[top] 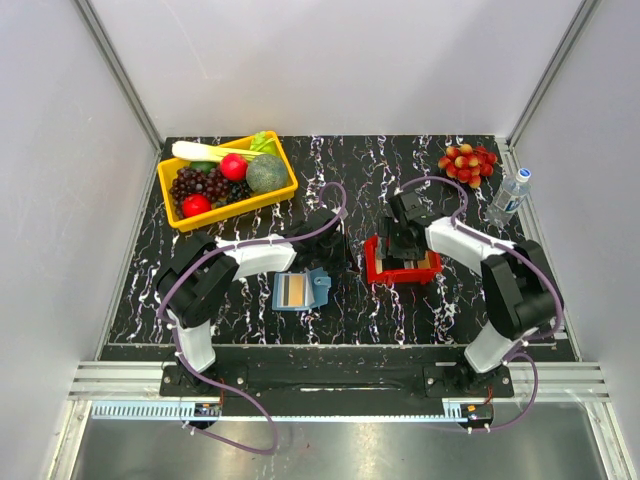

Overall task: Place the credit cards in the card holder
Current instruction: Pick up the credit card from the storage box.

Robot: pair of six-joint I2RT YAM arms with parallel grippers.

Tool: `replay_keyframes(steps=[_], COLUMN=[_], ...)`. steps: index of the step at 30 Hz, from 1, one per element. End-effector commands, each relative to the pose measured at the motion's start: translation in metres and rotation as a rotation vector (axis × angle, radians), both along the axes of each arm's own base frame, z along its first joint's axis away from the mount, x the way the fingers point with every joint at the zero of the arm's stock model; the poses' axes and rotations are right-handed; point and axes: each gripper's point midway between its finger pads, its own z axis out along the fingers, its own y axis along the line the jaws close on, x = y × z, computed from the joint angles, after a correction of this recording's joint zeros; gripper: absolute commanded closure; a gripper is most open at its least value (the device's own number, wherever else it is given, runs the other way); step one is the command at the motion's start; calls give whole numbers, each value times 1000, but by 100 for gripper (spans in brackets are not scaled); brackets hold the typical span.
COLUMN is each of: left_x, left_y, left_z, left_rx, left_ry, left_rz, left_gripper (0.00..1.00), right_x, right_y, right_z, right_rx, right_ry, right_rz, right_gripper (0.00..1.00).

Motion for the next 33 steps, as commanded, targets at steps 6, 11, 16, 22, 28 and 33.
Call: replay_keyframes(steps=[6,11,16,22,28,33], left_x=[9,9,10,10,9,9], left_y=[-14,-14,-15,-14,-11,-13], left_z=[31,30,32,34,42,56], left_rx=[-80,-79,-81,-81,-86,-135], left_ry=[-67,-66,-76,-83,-106,-153], left_rz=[-23,-22,-24,-27,-29,-37], left_gripper=[100,100,99,99,98,91], right_x=[-8,0,4,3,-2,2], right_y=[5,8,9,7,11,15], right_z=[-17,10,36,43,35,39], right_rx=[-74,-44,-19,-15,42,262], right_ry=[30,-59,-135,-155,-129,-142], right_rz=[8,24,36,38,25,-39], right_gripper=[36,43,44,41,43,54])
